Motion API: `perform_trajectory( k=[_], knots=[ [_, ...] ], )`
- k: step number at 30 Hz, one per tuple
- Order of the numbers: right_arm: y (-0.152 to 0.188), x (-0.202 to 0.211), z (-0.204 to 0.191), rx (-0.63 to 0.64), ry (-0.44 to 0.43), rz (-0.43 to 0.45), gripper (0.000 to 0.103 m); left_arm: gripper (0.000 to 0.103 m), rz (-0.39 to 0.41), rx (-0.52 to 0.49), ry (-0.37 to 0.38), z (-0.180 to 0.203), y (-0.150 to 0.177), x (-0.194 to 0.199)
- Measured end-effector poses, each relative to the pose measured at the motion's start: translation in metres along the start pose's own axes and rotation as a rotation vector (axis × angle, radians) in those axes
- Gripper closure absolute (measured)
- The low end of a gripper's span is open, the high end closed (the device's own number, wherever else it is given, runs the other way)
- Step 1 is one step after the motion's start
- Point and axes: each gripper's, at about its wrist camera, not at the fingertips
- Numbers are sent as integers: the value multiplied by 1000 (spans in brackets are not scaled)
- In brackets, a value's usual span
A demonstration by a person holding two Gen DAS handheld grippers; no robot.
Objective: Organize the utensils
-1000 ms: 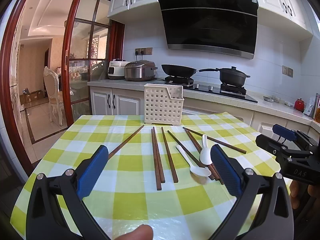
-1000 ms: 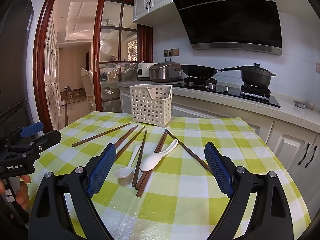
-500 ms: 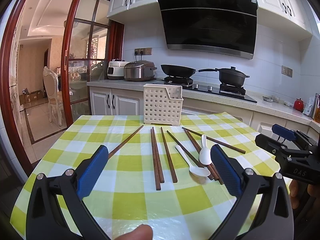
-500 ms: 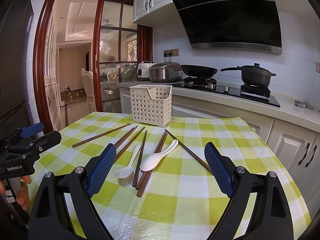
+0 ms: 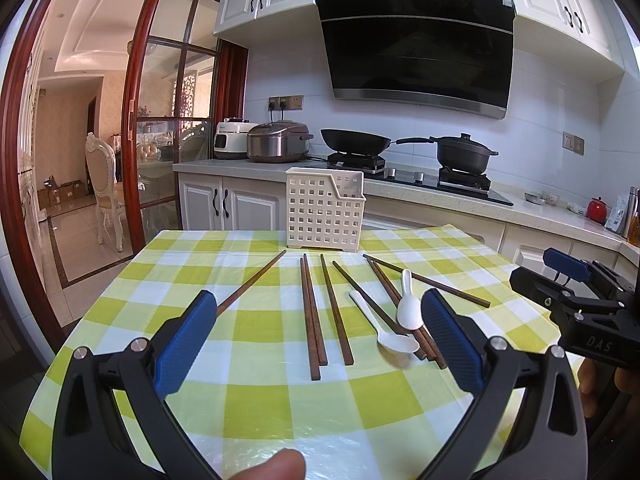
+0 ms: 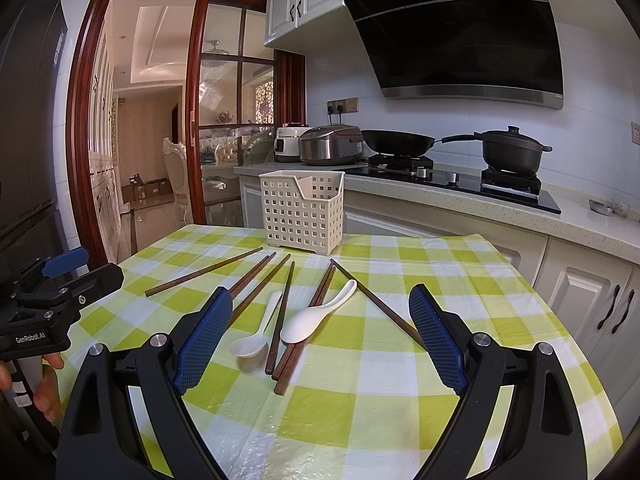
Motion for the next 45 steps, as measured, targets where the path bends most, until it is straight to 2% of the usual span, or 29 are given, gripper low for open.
perform_trajectory(
  k=[33, 42, 45],
  knots=[
    [1, 1, 1, -3, -1, -5, 19, 4, -3, 1, 1, 3, 1, 0],
    [3, -4, 6, -20, 3, -34, 19, 4, -4, -6, -7, 3, 2, -1],
    [3, -16, 16, -16, 33, -90, 19, 4, -21, -1, 0, -2, 0, -6]
  ],
)
Point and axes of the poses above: each gripper's, at about its wrist camera, not at the fingertips, and x roughly against the way its jaws point, z to its right, y to its underside, and after that the axes turned 8 degrees about z, right-handed
